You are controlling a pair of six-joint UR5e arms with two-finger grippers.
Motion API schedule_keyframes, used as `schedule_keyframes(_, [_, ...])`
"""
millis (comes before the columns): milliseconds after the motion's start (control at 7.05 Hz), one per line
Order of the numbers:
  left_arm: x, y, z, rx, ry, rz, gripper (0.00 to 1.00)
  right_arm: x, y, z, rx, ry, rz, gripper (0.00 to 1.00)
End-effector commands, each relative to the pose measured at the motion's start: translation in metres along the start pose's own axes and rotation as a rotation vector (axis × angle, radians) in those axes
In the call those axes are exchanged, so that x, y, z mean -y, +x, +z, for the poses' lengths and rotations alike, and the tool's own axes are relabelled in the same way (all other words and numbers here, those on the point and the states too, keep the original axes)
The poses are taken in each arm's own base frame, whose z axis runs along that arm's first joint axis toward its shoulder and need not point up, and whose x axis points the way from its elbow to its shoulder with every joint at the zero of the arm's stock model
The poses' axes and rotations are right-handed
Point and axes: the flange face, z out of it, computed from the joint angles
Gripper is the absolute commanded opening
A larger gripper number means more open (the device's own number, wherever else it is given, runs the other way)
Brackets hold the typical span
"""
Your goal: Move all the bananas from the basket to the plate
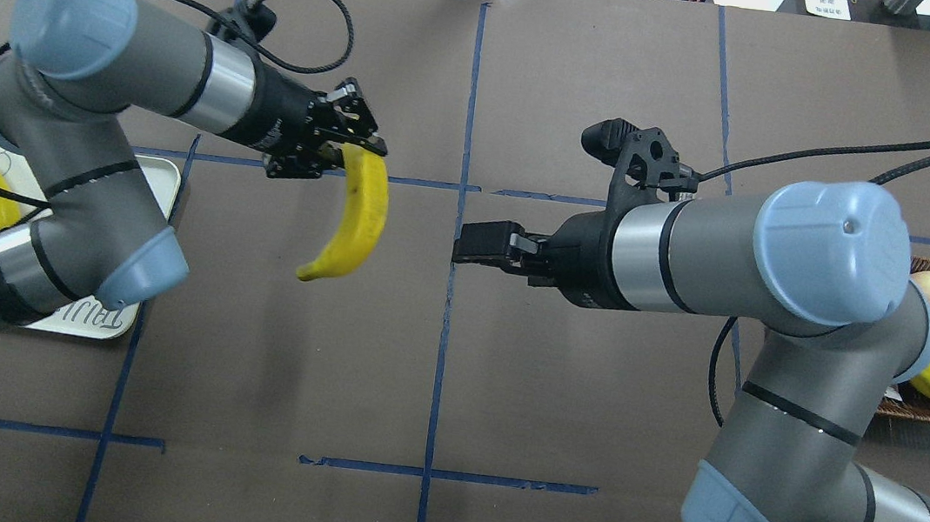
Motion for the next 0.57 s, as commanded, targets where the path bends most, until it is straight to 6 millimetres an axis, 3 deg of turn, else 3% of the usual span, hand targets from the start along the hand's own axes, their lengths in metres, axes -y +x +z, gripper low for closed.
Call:
schedule_keyframes(0, [0.078, -0.104, -0.037, 0.18, 0.108, 0.084, 0.0, 0.041, 0.034, -0.015, -0.203, -0.022, -0.06, 1.0])
schedule_keyframes(142, [0.101, -0.16, -0.048, 0.295, 0.137, 0.145, 0.0, 0.065, 0.055, -0.026, -0.305, -0.077, -0.141, 1.0])
schedule_keyframes(284, [0.117, -0.236, -0.062, 0.417, 0.196, 0.201, 0.0, 0.089, 0.077, -0.041, -0.399, -0.111, -0.204, 1.0])
schedule_keyframes(425, [0.118, -0.263, -0.065, 0.461, 0.203, 0.191, 0.0, 0.102, 0.099, -0.052, -0.435, -0.132, -0.272, 1.0])
